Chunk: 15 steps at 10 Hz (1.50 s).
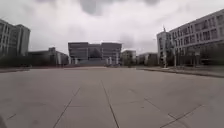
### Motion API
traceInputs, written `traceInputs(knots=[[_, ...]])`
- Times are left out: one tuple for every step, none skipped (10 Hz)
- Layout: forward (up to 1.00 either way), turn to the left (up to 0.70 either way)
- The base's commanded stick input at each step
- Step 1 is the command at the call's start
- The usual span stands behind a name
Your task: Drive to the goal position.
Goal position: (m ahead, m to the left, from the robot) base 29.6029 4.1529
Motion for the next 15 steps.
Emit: traceInputs(knots=[[0.60, 0.01], [0.60, 0.01], [0.60, 0.01], [0.60, 0.01], [0.60, 0.01], [0.60, 0.01], [0.60, 0.01], [0.60, 0.01], [0.60, 0.01], [0.60, 0.01], [0.60, 0.01], [0.60, 0.01], [0.60, 0.01], [0.60, 0.01], [0.60, 0.01]])
